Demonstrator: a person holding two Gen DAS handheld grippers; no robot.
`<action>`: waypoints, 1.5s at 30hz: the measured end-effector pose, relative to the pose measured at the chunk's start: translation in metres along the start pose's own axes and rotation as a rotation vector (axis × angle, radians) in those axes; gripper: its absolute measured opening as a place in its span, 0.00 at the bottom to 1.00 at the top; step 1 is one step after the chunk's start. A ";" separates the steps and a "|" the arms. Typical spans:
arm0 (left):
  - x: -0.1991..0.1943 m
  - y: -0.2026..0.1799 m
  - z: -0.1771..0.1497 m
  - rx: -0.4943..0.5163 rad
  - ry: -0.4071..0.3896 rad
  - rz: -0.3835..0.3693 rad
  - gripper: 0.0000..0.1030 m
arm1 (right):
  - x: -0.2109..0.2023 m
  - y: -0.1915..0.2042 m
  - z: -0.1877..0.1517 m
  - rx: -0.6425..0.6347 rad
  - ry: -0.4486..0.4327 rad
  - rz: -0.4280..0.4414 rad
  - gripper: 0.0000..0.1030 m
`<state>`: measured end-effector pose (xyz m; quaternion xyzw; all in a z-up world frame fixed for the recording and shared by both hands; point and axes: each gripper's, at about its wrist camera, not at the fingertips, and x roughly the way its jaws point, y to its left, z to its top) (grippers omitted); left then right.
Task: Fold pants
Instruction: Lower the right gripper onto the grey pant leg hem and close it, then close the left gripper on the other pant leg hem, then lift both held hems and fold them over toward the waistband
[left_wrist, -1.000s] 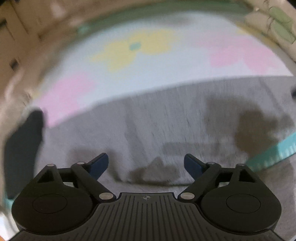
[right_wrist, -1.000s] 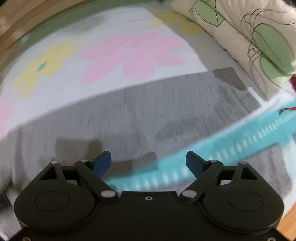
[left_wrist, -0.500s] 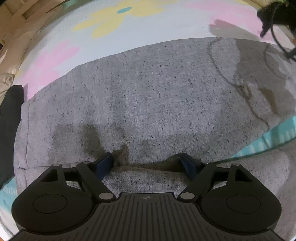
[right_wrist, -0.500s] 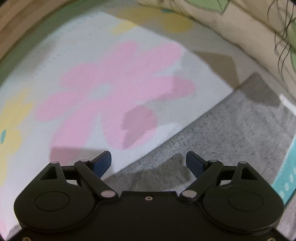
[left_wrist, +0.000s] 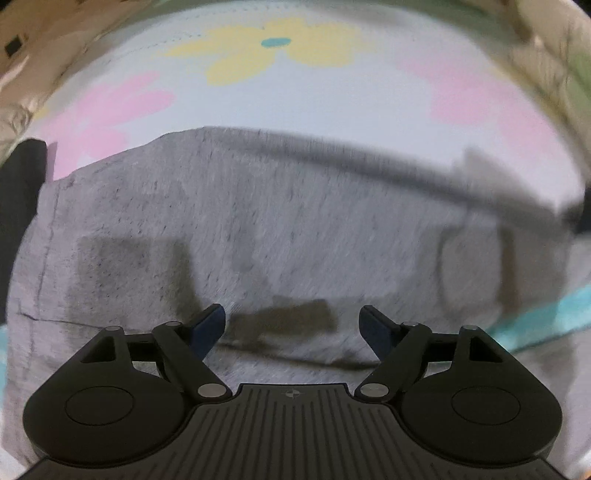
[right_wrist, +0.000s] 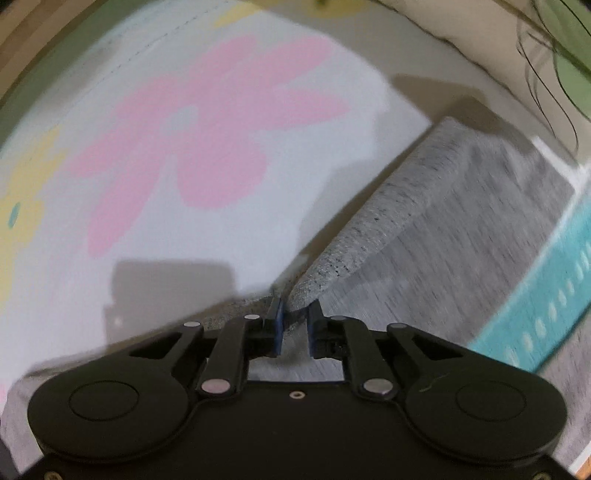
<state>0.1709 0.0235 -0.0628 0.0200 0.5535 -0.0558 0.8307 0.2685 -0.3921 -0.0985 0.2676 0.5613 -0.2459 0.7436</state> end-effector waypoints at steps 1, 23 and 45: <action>-0.002 0.002 0.005 -0.019 -0.006 -0.022 0.77 | -0.003 -0.004 -0.005 -0.007 0.005 0.006 0.17; 0.094 0.017 0.133 -0.348 0.114 0.040 0.20 | 0.002 0.019 -0.039 -0.104 -0.004 -0.006 0.17; -0.127 -0.023 -0.032 -0.175 -0.275 0.009 0.07 | -0.163 -0.069 -0.147 -0.069 -0.231 0.167 0.16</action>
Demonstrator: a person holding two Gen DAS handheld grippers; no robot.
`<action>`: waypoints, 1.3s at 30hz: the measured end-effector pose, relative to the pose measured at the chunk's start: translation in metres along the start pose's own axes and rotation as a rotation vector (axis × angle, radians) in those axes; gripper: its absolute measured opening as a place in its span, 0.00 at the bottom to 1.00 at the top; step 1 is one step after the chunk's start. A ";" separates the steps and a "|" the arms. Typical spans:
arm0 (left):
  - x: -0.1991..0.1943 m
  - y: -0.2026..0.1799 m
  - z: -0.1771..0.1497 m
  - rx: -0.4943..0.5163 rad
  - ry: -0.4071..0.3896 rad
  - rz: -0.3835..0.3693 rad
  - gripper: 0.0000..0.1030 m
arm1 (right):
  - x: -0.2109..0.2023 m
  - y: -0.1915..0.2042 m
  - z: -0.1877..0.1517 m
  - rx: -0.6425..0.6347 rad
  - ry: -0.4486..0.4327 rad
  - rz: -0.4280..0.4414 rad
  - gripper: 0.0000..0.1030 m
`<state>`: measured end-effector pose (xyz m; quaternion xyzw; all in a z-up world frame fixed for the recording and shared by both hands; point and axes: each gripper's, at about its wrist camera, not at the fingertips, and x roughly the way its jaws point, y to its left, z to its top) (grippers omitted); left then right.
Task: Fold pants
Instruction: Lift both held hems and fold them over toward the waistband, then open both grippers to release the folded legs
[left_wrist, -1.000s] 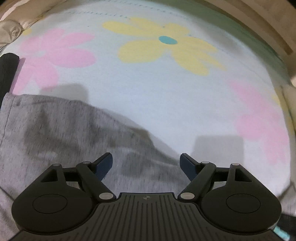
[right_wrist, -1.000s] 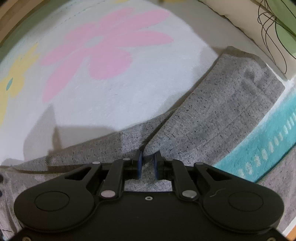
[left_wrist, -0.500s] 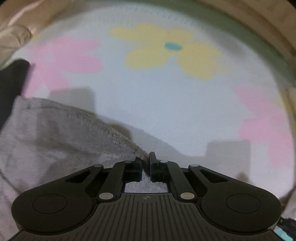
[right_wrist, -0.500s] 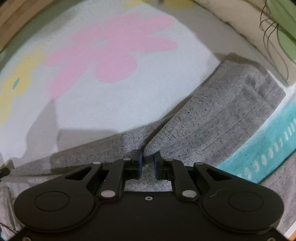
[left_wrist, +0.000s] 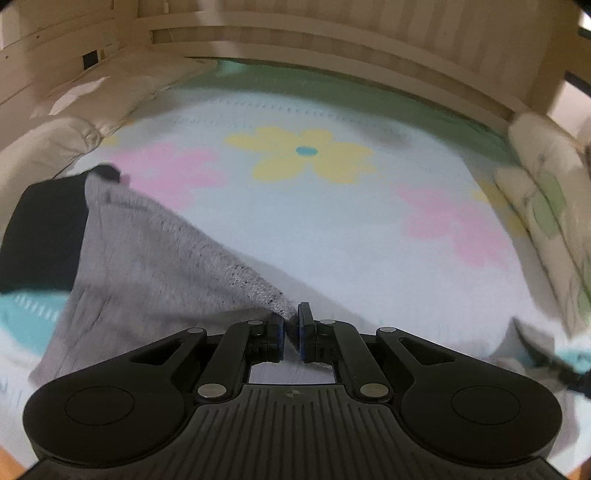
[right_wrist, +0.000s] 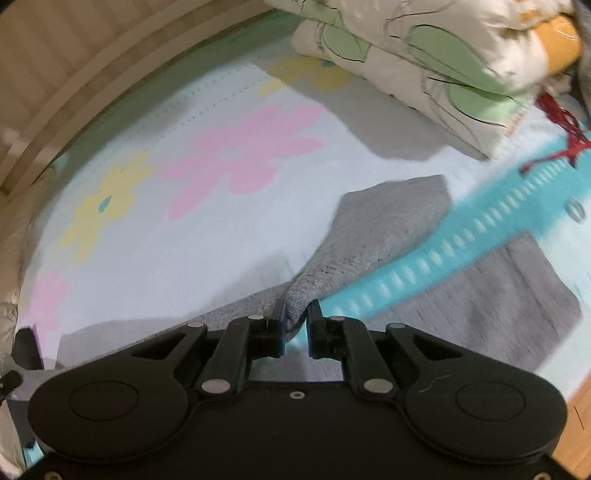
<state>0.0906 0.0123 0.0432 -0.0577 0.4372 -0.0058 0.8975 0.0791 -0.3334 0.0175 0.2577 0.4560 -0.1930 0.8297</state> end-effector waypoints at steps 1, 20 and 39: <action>-0.004 0.006 -0.010 0.004 0.007 0.002 0.07 | -0.006 -0.004 -0.008 -0.002 0.001 -0.001 0.16; 0.072 0.037 -0.101 0.000 0.227 0.072 0.10 | 0.036 -0.061 -0.103 -0.002 0.194 -0.118 0.08; 0.060 -0.036 -0.068 0.261 0.076 -0.051 0.25 | 0.001 -0.076 -0.054 0.029 0.026 -0.121 0.58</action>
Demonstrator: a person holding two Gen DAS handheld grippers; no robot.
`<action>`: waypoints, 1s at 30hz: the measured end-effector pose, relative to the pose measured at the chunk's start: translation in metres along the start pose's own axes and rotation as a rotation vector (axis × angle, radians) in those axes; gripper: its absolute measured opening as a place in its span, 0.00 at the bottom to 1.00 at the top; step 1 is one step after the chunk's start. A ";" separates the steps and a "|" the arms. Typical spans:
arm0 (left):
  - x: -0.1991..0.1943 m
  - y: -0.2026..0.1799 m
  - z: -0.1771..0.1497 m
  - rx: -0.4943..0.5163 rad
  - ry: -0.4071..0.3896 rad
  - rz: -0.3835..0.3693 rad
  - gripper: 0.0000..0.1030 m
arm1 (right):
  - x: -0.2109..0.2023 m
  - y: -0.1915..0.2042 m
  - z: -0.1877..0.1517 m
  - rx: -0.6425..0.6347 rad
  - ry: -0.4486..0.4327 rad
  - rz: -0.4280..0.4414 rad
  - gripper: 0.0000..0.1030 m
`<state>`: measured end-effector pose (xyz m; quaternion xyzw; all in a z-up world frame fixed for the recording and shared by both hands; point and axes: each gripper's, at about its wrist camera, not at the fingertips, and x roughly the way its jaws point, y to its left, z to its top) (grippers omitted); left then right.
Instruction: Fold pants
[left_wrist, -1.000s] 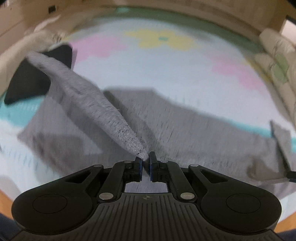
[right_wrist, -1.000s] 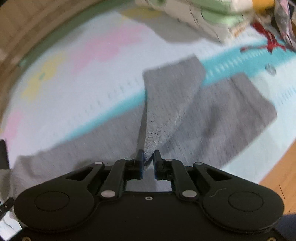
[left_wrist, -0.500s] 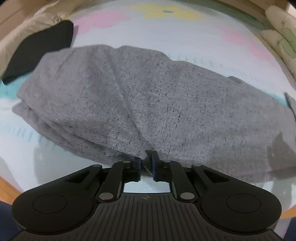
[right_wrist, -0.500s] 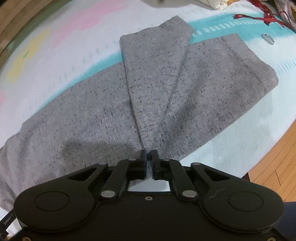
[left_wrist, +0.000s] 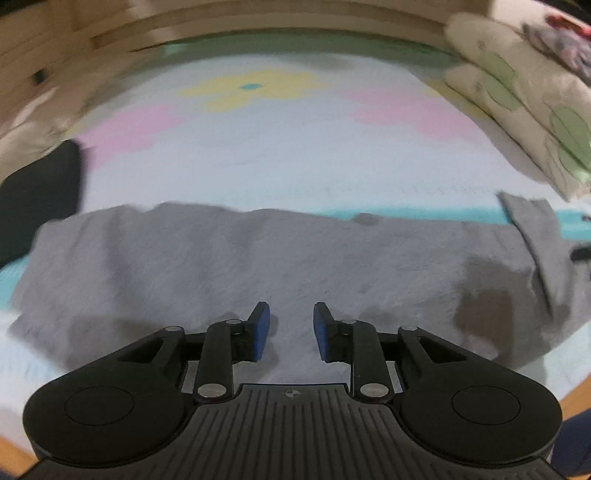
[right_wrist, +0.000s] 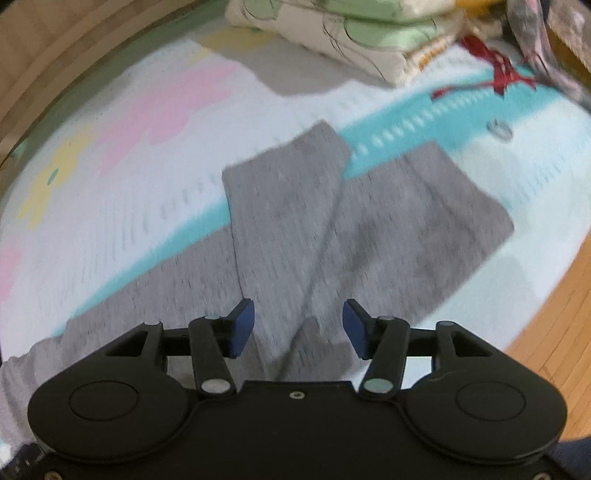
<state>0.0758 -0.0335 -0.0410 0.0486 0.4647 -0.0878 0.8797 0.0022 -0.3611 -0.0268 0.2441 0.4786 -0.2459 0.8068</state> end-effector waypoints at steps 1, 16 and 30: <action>0.009 -0.005 0.002 0.015 0.018 -0.020 0.25 | 0.002 0.005 0.002 -0.019 -0.008 -0.010 0.58; 0.071 -0.010 -0.021 0.013 0.113 -0.097 0.28 | 0.090 0.105 0.037 -0.311 -0.071 -0.200 0.58; 0.071 0.014 -0.013 -0.036 0.130 -0.124 0.30 | 0.038 0.043 0.055 -0.173 -0.100 -0.203 0.04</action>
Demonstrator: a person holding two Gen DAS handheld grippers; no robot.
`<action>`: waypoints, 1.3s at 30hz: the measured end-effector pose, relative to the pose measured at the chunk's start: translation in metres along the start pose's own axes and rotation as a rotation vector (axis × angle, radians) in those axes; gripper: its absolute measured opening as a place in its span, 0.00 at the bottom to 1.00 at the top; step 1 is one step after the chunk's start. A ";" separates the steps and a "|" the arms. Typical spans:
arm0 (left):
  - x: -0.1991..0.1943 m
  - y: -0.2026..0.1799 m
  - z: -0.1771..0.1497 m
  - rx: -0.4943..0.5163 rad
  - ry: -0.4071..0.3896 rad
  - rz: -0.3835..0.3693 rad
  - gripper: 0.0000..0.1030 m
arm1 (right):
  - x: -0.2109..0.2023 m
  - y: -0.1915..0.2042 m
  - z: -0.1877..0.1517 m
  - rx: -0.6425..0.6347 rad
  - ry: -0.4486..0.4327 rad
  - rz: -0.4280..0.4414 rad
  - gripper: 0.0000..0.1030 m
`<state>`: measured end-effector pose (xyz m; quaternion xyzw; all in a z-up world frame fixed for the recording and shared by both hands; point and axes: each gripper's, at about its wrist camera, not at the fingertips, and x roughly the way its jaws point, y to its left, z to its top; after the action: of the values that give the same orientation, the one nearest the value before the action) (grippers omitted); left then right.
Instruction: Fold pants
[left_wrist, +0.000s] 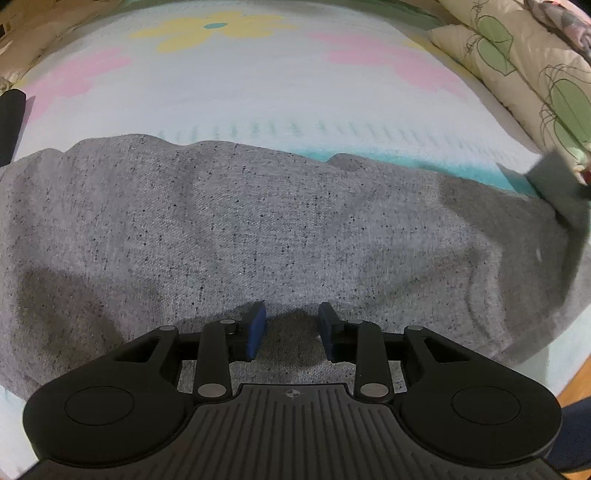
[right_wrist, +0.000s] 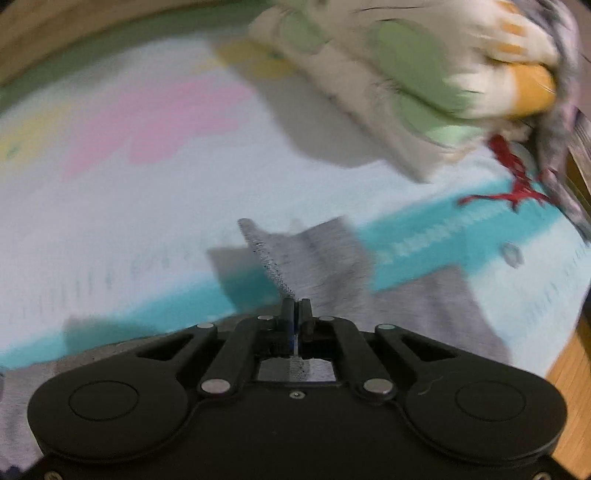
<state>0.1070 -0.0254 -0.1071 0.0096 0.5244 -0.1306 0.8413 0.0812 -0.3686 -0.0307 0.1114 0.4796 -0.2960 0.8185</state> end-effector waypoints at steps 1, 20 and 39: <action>-0.002 -0.001 0.000 0.000 0.000 0.002 0.30 | -0.005 -0.015 -0.001 0.026 -0.002 0.000 0.04; -0.004 -0.003 0.000 0.004 0.007 0.018 0.30 | 0.010 -0.143 -0.059 0.332 0.174 -0.101 0.03; -0.008 -0.003 0.001 -0.009 0.012 0.025 0.30 | 0.024 -0.116 -0.087 0.432 0.272 0.217 0.52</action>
<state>0.1040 -0.0267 -0.0987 0.0132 0.5300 -0.1175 0.8397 -0.0417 -0.4298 -0.0841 0.3727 0.4962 -0.2844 0.7308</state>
